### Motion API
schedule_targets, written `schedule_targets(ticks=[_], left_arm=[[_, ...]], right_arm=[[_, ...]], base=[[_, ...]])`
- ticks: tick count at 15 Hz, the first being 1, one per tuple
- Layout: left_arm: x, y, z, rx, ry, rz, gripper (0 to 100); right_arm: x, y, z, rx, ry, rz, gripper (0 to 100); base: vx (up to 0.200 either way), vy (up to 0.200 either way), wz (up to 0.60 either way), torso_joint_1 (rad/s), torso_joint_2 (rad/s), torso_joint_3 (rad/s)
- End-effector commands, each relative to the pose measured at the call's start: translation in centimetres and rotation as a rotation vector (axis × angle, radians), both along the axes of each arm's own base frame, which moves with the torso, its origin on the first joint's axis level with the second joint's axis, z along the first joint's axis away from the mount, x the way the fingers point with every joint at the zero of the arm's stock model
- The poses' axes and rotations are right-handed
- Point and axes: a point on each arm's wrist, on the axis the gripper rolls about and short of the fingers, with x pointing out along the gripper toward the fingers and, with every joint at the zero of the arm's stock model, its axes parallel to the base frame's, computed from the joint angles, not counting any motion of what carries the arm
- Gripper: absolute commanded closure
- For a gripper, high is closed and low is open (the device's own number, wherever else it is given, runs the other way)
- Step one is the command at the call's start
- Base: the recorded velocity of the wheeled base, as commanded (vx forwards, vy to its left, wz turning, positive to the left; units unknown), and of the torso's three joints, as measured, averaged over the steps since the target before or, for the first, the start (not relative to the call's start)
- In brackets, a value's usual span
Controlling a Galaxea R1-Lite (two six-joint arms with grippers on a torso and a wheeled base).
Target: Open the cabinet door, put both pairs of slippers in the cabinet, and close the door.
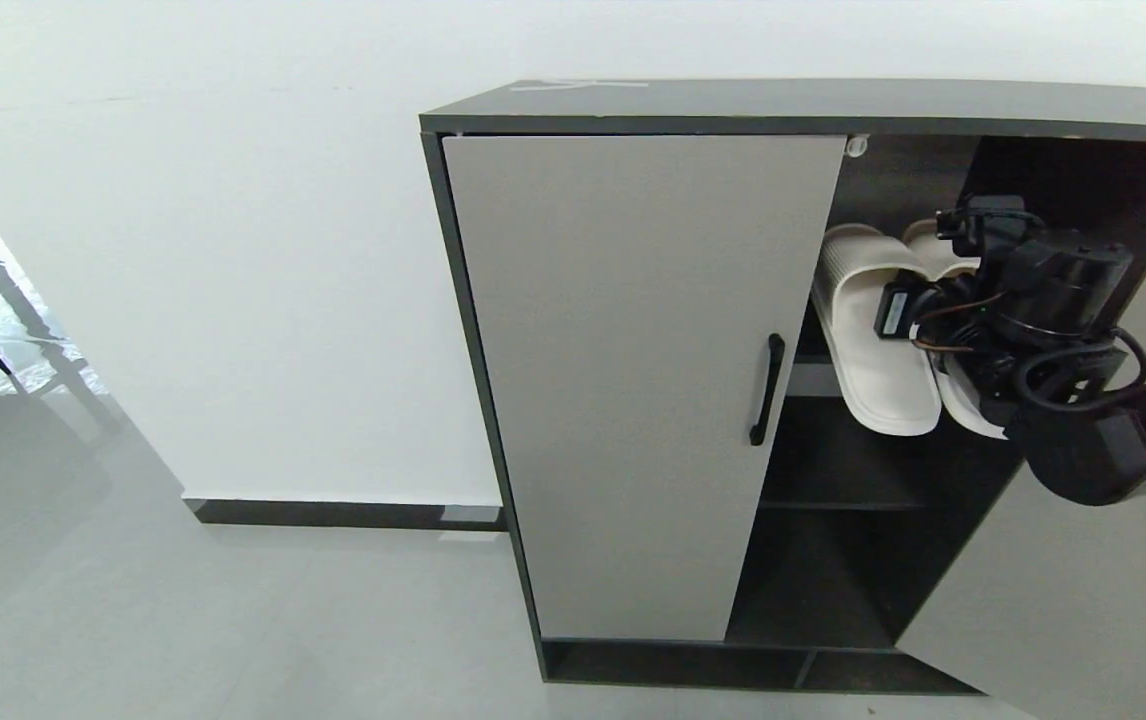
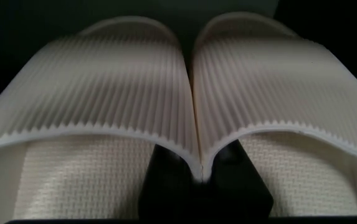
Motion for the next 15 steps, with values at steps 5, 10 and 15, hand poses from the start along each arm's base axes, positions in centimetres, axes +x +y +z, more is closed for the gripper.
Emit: schedule_targets(ticks=[5, 10, 15], left_arm=[[0.0, 0.0, 0.0, -0.001, 0.001, 0.0, 100], [0.0, 0.0, 0.0, -0.001, 0.002, 0.0, 100], [0.0, 0.0, 0.0, -0.003, 0.002, 0.0, 100]], right_arm=[[5.2, 0.6, -0.9, -0.001, 0.024, -0.018, 100], [8.5, -0.4, 1.2, 0.028, 0.04, -0.036, 100], [10.5, -0.7, 2.2, 0.076, 0.074, -0.03, 100]], base=[[0.0, 0.0, 0.0, 0.0, 0.0, 0.0], [0.0, 0.0, 0.0, 0.0, 0.0, 0.0], [0.0, 0.0, 0.0, 0.0, 0.0, 0.0]])
